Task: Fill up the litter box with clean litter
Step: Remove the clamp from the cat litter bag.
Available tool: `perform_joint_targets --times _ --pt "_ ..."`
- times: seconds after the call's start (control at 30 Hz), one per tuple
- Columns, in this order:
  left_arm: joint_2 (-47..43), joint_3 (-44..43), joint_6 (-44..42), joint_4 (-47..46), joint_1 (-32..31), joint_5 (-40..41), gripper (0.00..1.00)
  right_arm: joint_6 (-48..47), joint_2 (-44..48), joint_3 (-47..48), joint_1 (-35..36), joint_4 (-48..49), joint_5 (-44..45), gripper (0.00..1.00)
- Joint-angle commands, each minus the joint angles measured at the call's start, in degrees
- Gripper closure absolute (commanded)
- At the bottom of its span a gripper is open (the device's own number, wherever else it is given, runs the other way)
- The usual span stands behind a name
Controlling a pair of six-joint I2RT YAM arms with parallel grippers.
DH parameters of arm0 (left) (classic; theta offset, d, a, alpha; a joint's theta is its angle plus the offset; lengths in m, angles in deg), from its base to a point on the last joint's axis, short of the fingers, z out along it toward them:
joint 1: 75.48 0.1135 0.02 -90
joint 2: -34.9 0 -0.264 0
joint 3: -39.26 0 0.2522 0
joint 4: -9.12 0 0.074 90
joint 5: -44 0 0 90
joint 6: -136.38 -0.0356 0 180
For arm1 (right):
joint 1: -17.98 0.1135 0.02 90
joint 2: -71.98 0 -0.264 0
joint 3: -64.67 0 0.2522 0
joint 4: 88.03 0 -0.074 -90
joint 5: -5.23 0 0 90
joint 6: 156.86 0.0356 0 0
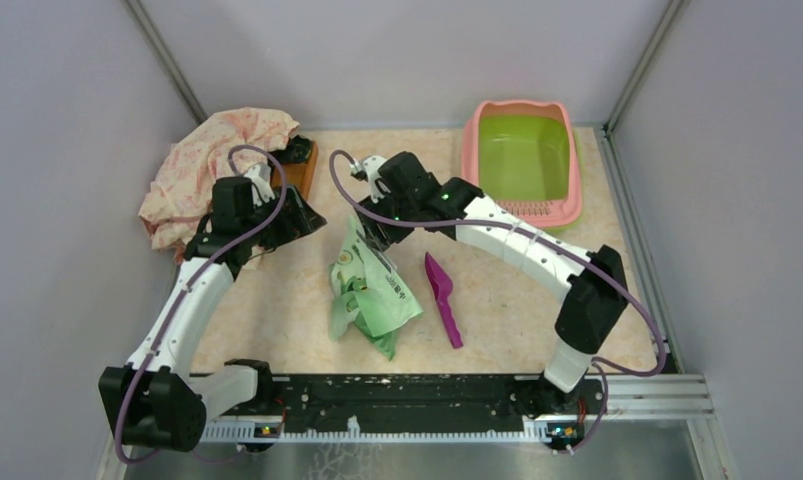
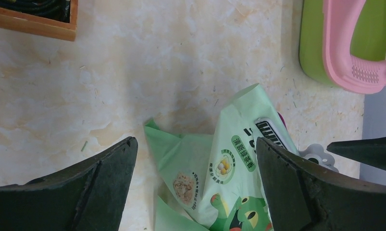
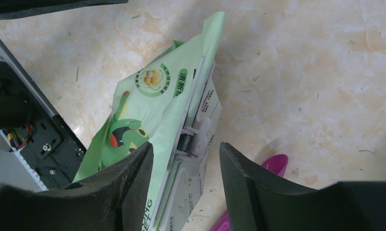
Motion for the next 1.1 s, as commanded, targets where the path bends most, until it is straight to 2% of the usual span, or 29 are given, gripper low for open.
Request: perform_joint_targets --times 0.0,0.17,0.47,0.67,0.83,1.07 --pt "-0.41 0.37 -0.88 -1.38 -0.40 -0.08 0.01 0.49 -1.61 1.31 0.60 1.93 1.14 0.48" --pt "-0.18 0.06 -0.86 -1.27 -0.49 -0.36 0.01 0.49 -2.19 1.31 0.58 2.22 1.13 0.55" --pt "0.27 0.41 -0.97 -1.41 -0.49 -0.61 0.01 0.57 -1.86 1.74 0.60 2.42 1.48 0.57" --pt "0.76 0.41 -1.01 -1.59 -0.58 -0.94 0.01 0.66 -1.80 2.25 0.60 2.26 1.82 0.57" --pt "0.95 0.50 -1.08 -1.59 -0.66 -0.89 0.01 0.73 -1.50 2.66 0.60 2.25 2.25 0.49" --pt "1.05 0.68 -1.19 -1.68 -0.80 -0.79 0.01 0.90 -1.40 3.46 0.60 2.01 2.61 0.50"
